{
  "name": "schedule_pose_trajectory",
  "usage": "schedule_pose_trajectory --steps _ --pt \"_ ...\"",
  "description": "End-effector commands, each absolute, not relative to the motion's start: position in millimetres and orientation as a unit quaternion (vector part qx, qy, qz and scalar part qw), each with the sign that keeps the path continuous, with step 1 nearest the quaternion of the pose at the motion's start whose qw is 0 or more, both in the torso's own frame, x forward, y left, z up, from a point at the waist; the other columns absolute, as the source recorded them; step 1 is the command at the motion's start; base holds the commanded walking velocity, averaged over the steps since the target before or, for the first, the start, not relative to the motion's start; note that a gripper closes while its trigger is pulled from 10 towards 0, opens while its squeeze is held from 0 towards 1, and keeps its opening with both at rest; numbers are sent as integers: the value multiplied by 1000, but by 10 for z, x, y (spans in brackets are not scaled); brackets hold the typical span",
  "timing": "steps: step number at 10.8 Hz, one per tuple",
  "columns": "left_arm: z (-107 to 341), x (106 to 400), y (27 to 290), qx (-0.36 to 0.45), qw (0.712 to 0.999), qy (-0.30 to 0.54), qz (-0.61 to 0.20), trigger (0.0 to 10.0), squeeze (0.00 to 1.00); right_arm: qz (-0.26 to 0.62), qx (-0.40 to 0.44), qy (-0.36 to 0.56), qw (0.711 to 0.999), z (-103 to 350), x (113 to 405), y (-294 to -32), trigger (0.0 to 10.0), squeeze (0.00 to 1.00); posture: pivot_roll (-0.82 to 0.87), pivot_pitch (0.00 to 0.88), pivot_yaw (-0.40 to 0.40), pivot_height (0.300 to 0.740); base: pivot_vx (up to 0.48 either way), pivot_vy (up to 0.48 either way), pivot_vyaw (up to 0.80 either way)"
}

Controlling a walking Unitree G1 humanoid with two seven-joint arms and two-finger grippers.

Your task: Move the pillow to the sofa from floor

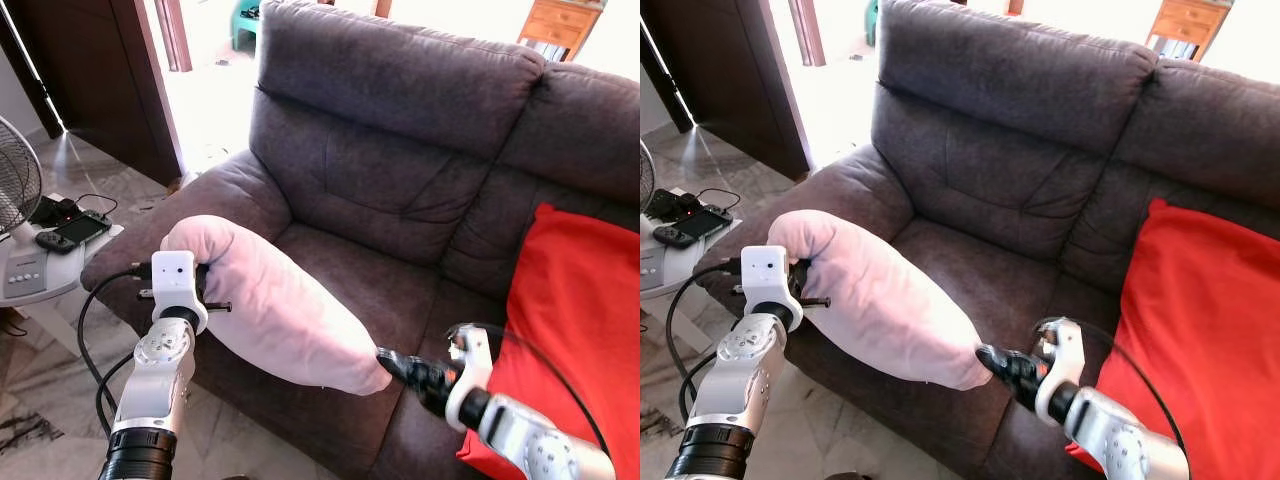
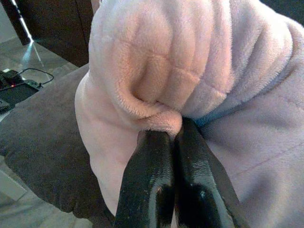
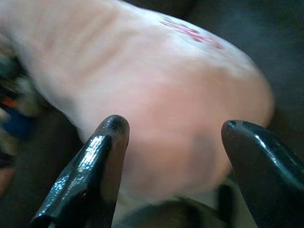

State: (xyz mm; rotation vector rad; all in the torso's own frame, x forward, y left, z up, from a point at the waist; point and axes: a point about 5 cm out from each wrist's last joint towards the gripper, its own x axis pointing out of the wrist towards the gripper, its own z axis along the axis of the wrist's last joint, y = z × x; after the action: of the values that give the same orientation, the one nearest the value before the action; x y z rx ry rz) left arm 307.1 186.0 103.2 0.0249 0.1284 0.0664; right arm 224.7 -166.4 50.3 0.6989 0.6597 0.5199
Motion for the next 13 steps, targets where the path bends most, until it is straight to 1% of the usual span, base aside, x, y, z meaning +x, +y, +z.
schedule_pose_trajectory --steps 1,4,6,9,12,13 --pt "929 3066 1742 -1 996 89 6 10000 0 258 340 299 854 590 2256 -1653 10000 0 49 69 -83 740 0 0 0" --pt "939 3075 1726 -3 996 87 4 10000 0 265 328 325 847 503 2175 -1584 10000 0 52 68 -84 740 0 0 0" --pt "931 3066 1739 -2 996 88 5 10000 0 268 319 336 845 512 2140 -1613 10000 0 49 67 -85 740 0 0 0" --pt "929 3071 1713 -5 996 88 1 10000 0 302 304 348 834 530 2078 -1530 10000 0 49 57 -84 740 0 0 0" --pt "934 3075 1717 -4 996 87 0 10000 0 297 296 362 833 452 2069 -1493 10000 0 53 53 -83 740 0 0 0" --pt "937 3079 1720 -3 996 87 0 10000 0 298 268 375 836 397 2073 -1462 10000 0 52 58 -83 740 0 0 0"
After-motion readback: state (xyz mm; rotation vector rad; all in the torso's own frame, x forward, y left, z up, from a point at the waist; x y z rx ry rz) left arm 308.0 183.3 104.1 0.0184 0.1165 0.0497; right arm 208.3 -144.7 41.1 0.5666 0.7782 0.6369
